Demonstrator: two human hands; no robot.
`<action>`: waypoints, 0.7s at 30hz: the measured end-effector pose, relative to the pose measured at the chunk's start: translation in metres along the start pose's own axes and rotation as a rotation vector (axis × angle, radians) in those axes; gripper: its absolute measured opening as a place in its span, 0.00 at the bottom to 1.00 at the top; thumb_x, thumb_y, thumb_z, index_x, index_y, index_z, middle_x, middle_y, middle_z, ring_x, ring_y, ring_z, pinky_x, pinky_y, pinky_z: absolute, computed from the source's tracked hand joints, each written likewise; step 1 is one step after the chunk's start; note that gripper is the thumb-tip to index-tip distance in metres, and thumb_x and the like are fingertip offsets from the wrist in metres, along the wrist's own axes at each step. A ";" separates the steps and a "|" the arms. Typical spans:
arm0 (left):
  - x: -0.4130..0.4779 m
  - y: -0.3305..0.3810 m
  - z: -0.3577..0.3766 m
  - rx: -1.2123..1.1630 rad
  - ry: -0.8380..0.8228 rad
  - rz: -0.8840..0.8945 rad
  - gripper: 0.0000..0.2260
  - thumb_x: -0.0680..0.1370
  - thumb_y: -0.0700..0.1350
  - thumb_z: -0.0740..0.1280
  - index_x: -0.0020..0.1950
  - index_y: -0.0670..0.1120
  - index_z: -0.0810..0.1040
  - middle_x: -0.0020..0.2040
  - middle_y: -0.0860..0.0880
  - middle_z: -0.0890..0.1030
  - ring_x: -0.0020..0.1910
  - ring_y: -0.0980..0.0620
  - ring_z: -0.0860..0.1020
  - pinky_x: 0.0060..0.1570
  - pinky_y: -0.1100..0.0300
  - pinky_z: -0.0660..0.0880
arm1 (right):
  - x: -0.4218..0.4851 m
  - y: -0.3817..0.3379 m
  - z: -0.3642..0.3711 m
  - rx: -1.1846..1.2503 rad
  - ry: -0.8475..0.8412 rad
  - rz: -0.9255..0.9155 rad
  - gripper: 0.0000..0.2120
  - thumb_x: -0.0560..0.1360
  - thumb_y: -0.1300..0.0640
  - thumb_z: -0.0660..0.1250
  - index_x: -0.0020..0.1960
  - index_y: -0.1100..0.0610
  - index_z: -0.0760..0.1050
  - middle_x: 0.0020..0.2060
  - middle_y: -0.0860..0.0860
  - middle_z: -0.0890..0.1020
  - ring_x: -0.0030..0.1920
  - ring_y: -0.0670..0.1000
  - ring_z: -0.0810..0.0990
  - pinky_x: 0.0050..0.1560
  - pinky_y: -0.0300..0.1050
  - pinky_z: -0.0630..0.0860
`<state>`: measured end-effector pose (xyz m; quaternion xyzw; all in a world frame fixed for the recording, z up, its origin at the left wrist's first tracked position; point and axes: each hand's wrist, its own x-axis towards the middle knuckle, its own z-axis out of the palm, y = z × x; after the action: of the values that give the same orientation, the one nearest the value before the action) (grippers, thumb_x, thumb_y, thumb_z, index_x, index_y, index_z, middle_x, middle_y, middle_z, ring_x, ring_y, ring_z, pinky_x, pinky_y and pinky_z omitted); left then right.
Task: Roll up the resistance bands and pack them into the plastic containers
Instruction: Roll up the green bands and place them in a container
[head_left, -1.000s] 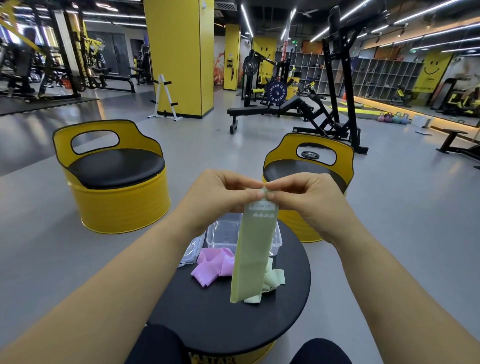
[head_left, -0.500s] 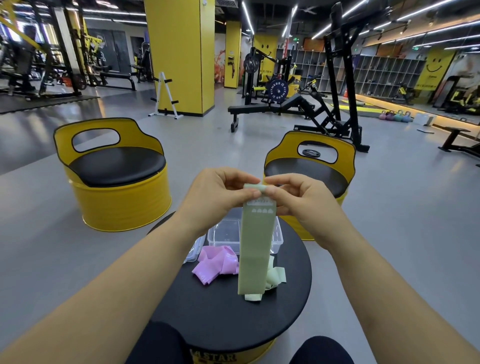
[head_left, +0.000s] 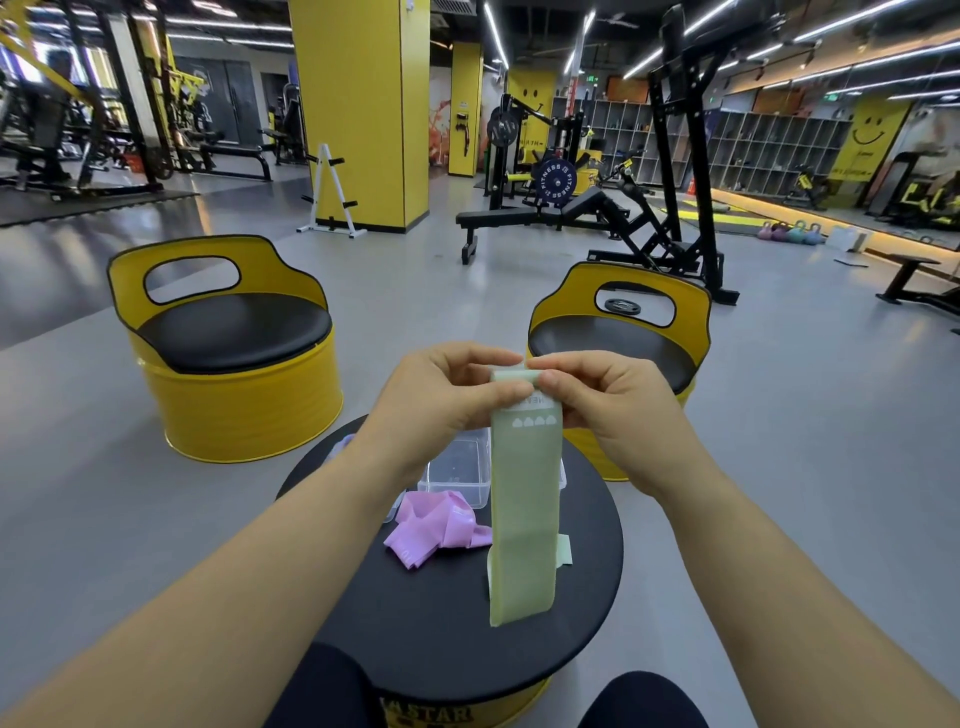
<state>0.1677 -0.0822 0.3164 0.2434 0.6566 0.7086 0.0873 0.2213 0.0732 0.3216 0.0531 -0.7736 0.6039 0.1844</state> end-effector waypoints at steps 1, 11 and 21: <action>-0.001 0.000 0.000 0.014 -0.006 -0.010 0.05 0.71 0.40 0.73 0.44 0.47 0.82 0.40 0.46 0.84 0.40 0.51 0.83 0.42 0.59 0.81 | 0.000 -0.001 0.000 0.005 0.001 -0.003 0.05 0.73 0.61 0.68 0.47 0.55 0.81 0.39 0.50 0.85 0.39 0.46 0.84 0.39 0.37 0.80; -0.001 -0.001 -0.001 0.034 0.011 0.035 0.08 0.71 0.33 0.71 0.42 0.46 0.82 0.35 0.50 0.84 0.34 0.56 0.81 0.35 0.65 0.77 | -0.001 0.000 0.000 0.076 -0.005 0.015 0.10 0.70 0.69 0.70 0.43 0.55 0.81 0.37 0.48 0.85 0.40 0.46 0.83 0.43 0.38 0.81; 0.000 -0.005 -0.002 0.016 0.039 0.088 0.11 0.70 0.31 0.72 0.40 0.47 0.82 0.36 0.52 0.85 0.38 0.56 0.82 0.42 0.65 0.79 | 0.000 0.002 -0.001 -0.022 -0.016 0.054 0.07 0.72 0.60 0.70 0.50 0.57 0.81 0.42 0.54 0.85 0.43 0.49 0.85 0.42 0.41 0.81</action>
<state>0.1660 -0.0831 0.3119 0.2587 0.6524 0.7112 0.0413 0.2205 0.0746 0.3198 0.0350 -0.7827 0.5998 0.1625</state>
